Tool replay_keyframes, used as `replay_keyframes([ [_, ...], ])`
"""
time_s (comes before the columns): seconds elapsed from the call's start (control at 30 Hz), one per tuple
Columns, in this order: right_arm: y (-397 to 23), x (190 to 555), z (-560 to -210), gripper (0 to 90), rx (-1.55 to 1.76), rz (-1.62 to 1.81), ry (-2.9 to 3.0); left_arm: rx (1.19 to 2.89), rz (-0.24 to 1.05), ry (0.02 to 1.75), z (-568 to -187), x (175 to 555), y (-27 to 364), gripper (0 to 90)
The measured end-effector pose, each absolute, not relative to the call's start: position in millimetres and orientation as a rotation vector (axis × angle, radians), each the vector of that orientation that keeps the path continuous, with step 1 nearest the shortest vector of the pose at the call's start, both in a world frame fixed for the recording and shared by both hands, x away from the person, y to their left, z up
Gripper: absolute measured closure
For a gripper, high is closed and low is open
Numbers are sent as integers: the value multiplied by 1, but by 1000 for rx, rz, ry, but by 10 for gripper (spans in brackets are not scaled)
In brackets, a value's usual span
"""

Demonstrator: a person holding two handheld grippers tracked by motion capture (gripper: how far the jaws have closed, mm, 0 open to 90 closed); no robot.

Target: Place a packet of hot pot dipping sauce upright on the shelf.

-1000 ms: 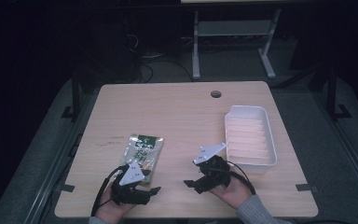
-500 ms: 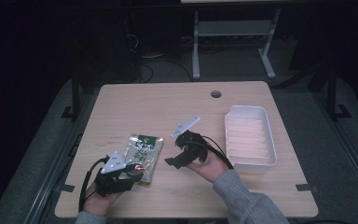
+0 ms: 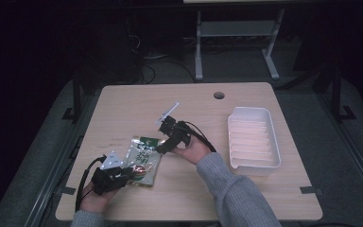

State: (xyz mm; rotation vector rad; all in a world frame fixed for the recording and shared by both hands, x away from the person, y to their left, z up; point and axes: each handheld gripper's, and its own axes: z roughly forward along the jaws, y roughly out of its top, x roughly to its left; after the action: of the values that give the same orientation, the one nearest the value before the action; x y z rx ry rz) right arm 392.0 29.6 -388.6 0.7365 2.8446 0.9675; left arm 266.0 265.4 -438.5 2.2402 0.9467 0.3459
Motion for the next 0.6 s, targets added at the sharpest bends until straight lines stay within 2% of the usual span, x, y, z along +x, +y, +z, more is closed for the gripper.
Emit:
replay_keyframes([
  [0.27, 51, 413, -403, 246, 769, 885, 2887, 2291, 319, 965, -446, 270, 263, 737],
  [0.6, 55, 441, -432, 282, 881, 819, 2933, 2338, 311, 966, -451, 272, 261, 762],
])
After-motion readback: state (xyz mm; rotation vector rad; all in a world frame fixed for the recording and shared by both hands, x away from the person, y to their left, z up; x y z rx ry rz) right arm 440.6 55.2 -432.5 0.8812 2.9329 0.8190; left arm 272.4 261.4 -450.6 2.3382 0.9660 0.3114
